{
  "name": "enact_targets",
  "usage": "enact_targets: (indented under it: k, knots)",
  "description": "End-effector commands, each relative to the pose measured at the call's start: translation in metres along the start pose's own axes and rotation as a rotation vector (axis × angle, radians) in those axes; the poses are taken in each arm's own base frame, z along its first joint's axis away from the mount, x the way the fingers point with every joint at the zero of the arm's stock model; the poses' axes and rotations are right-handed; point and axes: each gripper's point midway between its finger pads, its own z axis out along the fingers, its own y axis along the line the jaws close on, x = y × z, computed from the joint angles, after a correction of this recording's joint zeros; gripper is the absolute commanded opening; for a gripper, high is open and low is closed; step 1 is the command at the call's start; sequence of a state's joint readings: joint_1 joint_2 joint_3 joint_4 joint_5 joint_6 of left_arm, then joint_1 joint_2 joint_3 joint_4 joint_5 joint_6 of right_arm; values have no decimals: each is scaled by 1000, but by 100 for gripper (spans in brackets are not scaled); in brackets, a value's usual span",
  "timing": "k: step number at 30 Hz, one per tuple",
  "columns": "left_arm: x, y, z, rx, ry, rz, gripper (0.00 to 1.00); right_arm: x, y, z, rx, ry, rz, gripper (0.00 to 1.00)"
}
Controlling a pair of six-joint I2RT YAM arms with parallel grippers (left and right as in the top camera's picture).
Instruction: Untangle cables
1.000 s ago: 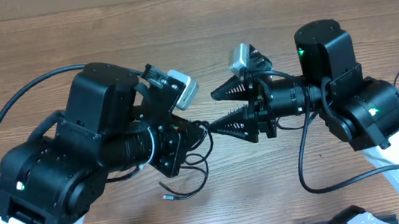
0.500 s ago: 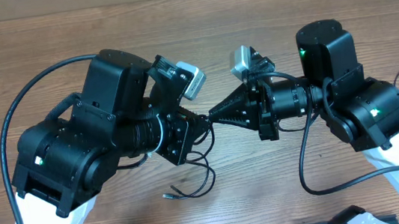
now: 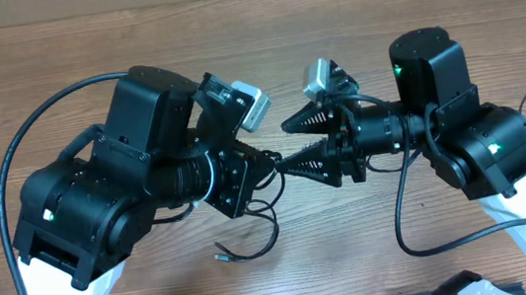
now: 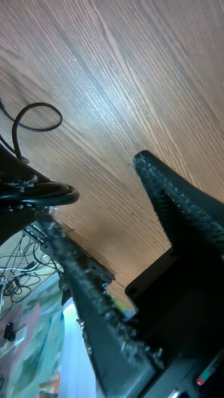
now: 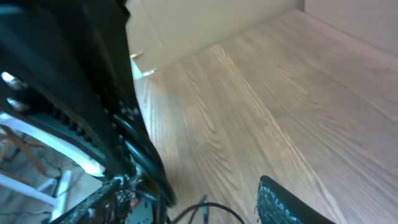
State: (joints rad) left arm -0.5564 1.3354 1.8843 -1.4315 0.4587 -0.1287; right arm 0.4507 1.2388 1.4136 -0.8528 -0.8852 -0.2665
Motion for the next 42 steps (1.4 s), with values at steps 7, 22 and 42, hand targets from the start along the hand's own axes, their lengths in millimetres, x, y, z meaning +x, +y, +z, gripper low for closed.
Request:
enact_targets:
  k: [7,22,42]
  knots:
    - [-2,-13,-11,39,-36,24,8,-5,-4,2,15,-8,-16,53]
    - [-13,-17,-17,45,-84,49,8,-5,-5,1,21,-10,-20,4]
    - [-2,-14,-35,-10,-109,54,10,9,-62,-10,364,66,8,4]
